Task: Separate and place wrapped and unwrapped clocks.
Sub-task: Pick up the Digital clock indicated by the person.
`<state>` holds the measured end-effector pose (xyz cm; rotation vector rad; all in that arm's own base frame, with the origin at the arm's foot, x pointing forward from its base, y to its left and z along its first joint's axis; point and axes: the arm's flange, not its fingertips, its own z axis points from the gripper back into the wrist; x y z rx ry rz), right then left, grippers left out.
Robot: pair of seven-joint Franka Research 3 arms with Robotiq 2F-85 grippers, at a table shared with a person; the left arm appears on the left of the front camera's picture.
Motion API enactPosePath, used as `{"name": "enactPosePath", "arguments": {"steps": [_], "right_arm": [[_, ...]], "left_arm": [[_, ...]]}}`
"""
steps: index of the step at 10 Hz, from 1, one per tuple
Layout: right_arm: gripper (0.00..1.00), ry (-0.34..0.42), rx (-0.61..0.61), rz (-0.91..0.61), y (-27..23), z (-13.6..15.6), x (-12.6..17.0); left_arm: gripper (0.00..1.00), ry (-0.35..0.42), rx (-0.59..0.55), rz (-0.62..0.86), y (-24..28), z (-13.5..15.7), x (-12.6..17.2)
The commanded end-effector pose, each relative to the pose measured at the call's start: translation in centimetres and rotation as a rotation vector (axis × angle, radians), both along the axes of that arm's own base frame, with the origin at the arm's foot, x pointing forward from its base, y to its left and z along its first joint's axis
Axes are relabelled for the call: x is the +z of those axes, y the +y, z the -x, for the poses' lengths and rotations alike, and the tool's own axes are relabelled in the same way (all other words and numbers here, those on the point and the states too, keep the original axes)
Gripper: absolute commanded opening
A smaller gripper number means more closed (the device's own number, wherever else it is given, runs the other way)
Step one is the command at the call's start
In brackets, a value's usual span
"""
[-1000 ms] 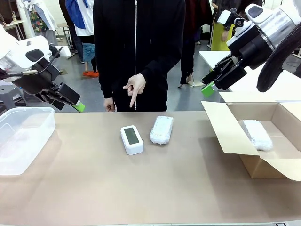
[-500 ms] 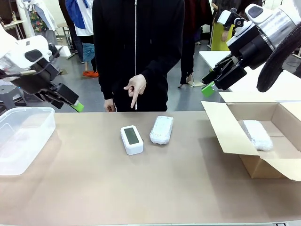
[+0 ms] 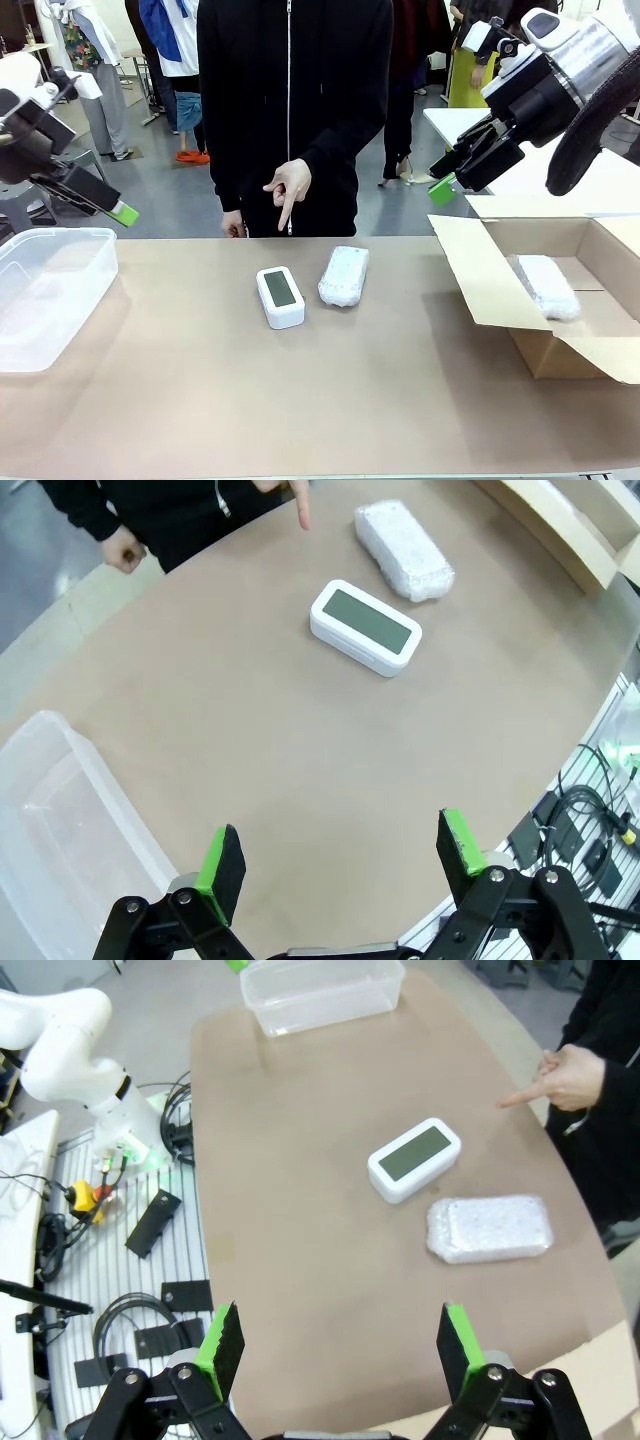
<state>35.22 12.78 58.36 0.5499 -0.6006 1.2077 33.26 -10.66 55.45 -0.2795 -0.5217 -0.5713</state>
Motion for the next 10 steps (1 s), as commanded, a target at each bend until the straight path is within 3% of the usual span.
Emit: {"name": "enactPosePath", "arguments": {"steps": [1, 2, 3, 4, 5, 6, 7, 8, 10], "right_arm": [[1.00, -0.003, 0.016, -0.001, -0.2, -0.1, 0.0], [1.00, -0.003, 0.016, -0.001, -0.2, -0.1, 0.0], [1.00, -0.003, 0.016, -0.001, -0.2, -0.1, 0.0], [1.00, -0.003, 0.016, -0.001, -0.2, -0.1, 0.0], [1.00, -0.003, 0.016, -0.001, -0.2, -0.1, 0.0], [1.00, -0.003, 0.016, -0.001, -0.2, -0.1, 0.0], [1.00, -0.003, 0.016, -0.001, -0.2, -0.1, 0.0], [1.00, -0.003, 0.016, -0.001, -0.2, -0.1, 0.0], [1.00, -0.003, 0.016, -0.001, -0.2, -0.1, 0.0]], "left_arm": [[1.00, 0.169, 0.183, -0.111, -6.2, -2.5, 0.2], [1.00, 0.202, 0.288, -0.221, -7.6, -3.7, -0.8], [1.00, 0.298, 0.385, -0.216, -13.5, -4.8, -1.8], [1.00, 0.343, 0.523, -0.202, -15.6, -5.5, -3.4], [1.00, 0.386, 0.601, -0.176, -11.0, -6.6, -6.1], [1.00, 0.436, 0.601, -0.147, -11.0, -7.5, -8.3], [1.00, 0.433, 0.640, -0.117, -11.4, -8.1, -10.2], [1.00, 0.411, 0.635, 0.011, -11.3, -8.9, -12.3], [1.00, 0.416, 0.569, 0.218, -9.7, -9.2, -12.7]]}}
